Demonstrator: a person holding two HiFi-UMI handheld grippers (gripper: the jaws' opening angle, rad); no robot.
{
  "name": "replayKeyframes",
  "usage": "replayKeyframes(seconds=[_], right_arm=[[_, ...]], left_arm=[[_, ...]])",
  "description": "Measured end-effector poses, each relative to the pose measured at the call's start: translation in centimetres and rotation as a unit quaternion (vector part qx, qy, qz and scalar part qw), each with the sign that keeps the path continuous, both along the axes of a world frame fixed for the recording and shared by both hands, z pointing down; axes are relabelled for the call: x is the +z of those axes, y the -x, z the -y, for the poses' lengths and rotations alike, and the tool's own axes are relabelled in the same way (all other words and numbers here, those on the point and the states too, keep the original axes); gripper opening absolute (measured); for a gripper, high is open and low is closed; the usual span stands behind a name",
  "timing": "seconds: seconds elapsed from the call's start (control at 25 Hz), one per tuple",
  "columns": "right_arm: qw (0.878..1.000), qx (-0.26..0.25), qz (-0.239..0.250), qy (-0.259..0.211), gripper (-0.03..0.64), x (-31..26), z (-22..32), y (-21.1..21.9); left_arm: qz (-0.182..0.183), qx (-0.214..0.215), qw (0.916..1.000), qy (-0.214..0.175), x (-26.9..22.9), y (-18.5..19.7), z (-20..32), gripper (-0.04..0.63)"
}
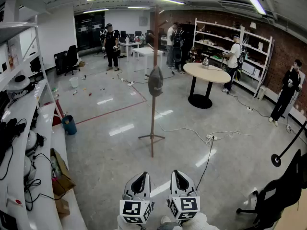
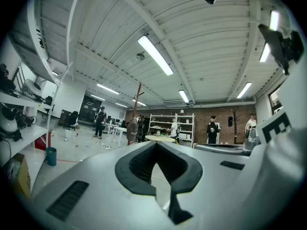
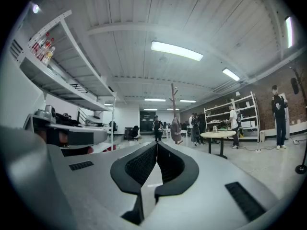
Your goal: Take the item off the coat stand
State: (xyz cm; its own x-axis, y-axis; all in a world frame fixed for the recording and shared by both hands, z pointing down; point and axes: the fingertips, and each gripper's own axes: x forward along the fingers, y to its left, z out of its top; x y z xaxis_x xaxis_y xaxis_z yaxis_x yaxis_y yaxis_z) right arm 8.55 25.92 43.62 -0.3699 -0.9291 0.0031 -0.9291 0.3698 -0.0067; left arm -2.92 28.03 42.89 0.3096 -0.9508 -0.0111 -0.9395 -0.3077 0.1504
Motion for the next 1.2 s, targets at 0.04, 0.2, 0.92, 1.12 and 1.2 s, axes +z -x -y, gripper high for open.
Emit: replayKeyframes(seconds=[0.04,0.2,0.92,1.12,1.2], right_arm=[[1.0,0.001,0.0,0.0,0.011,0.0,0.1,-0.1],[1.0,0.004,0.002,0.0,0.011,0.1,0.9,-0.4],[1.0,-0.015,0.004,-0.001,0.011,-0.3,10.2,-1.3],[1.0,-0.019,0.006,0.0,0.011,-0.6,13.7,-1.8],[1.0,-0.021,0.014,0.004,0.011,-0.6,15.0,-2.0]], left_arm=[[0.001,0.002,1.0,0.0,0.0,-0.1,0.1,-0.008],[0.004,0.007,1.0,0.0,0.1,-0.6,0.9,-0.008],[0.01,-0.001,0.9999,-0.005,-0.1,-2.2,9.8,-0.008],[0.012,-0.004,0.9999,-0.006,-0.5,-2.7,13.3,-0.008],[0.014,-0.004,0.9999,-0.007,-0.5,-3.1,14.7,-0.008]])
